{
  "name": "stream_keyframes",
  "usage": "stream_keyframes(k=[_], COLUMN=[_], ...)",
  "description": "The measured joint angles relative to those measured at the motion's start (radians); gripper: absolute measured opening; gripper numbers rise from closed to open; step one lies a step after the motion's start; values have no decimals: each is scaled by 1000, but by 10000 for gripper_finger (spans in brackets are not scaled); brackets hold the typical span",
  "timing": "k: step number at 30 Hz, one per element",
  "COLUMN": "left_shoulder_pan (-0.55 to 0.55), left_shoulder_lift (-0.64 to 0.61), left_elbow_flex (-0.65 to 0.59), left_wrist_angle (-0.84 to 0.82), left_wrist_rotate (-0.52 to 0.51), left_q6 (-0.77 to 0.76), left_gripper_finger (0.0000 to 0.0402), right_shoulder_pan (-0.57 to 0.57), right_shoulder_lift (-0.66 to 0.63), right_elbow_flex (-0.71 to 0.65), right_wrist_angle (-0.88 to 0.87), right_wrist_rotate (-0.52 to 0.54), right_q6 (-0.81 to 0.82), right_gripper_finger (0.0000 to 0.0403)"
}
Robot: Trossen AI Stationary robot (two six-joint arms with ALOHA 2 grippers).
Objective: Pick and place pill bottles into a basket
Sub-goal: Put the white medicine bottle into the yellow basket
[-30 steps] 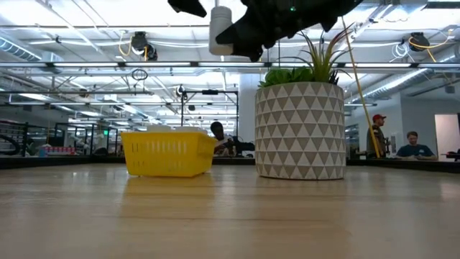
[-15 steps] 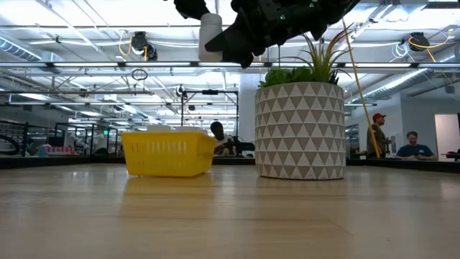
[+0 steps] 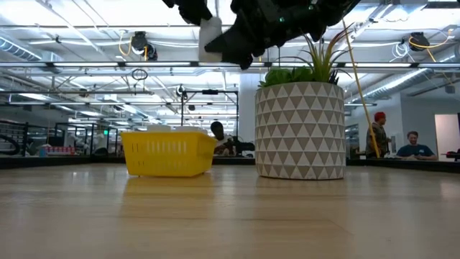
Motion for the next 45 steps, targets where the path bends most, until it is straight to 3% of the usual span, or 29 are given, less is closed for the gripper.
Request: stream_keyframes(k=[19, 27, 34, 45], left_shoulder_pan=[0, 1, -3, -37], left_shoulder_lift=[19, 19, 18, 15], left_elbow_flex=[-1, -1, -1, -1], left_wrist_angle=[4, 1, 0, -65], left_wrist_rotate=[-30, 17, 2, -98], left_q6=[0, -8, 9, 1], left_gripper_finger=[253, 161, 161, 161], right_shoulder_pan=[1, 2, 3, 3], right_shoulder_lift=[-3, -3, -3, -114], right_elbow_flex=[2, 2, 2, 1], right_wrist_angle=[1, 0, 0, -229], right_wrist_rotate=[-1, 5, 2, -2], right_q6=[6, -17, -18, -36], right_gripper_finger=[158, 164, 198, 220])
